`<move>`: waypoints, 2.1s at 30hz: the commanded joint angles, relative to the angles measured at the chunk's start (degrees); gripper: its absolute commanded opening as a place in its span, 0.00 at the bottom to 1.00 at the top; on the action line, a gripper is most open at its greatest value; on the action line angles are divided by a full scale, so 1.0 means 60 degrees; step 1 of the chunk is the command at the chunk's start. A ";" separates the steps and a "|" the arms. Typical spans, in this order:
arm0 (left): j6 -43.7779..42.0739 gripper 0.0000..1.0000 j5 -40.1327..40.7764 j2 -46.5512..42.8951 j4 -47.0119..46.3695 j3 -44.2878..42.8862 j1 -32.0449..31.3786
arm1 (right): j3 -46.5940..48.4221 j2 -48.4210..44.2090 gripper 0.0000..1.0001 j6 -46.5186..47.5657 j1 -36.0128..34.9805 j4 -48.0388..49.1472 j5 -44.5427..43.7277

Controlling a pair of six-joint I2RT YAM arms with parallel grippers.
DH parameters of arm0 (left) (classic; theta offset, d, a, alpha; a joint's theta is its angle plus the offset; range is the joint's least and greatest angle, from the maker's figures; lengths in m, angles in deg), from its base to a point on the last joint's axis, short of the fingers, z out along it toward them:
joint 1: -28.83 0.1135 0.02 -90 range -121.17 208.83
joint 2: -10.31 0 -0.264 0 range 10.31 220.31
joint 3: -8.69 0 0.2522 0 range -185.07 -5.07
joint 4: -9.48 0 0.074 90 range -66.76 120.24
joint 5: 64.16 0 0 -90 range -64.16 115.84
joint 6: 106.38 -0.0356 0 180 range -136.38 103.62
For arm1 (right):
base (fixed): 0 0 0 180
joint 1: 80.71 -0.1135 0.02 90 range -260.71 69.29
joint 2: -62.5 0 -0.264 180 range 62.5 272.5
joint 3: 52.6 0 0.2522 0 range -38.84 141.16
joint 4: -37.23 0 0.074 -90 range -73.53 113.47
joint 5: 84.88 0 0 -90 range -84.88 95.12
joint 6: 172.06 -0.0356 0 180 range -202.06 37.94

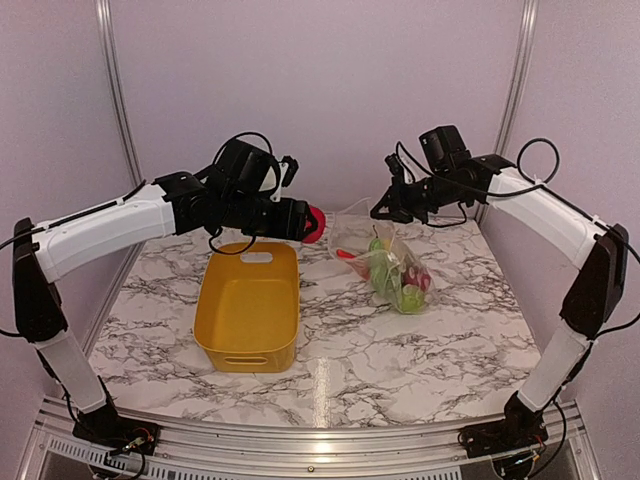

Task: Place the food in the zip-top bag and seal the zipper
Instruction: Place the fake fruit in the zipper food storage bag, then pass from the right arm to the left

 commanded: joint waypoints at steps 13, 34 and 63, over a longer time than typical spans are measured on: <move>0.0796 0.60 -0.0730 0.0207 -0.5723 0.0660 -0.0475 | 0.0597 -0.0490 0.00 -0.0869 -0.0202 0.0227 0.0880; 0.0139 0.99 0.1096 0.1560 -0.3440 -0.2002 -0.1311 | 0.0767 -0.0890 0.00 -0.1095 -0.0191 -0.0022 0.0816; 0.1428 0.46 0.0661 0.0833 -0.0486 -0.1119 -0.1004 | -0.0422 -0.1402 0.00 -0.1168 -0.0196 0.0555 0.1021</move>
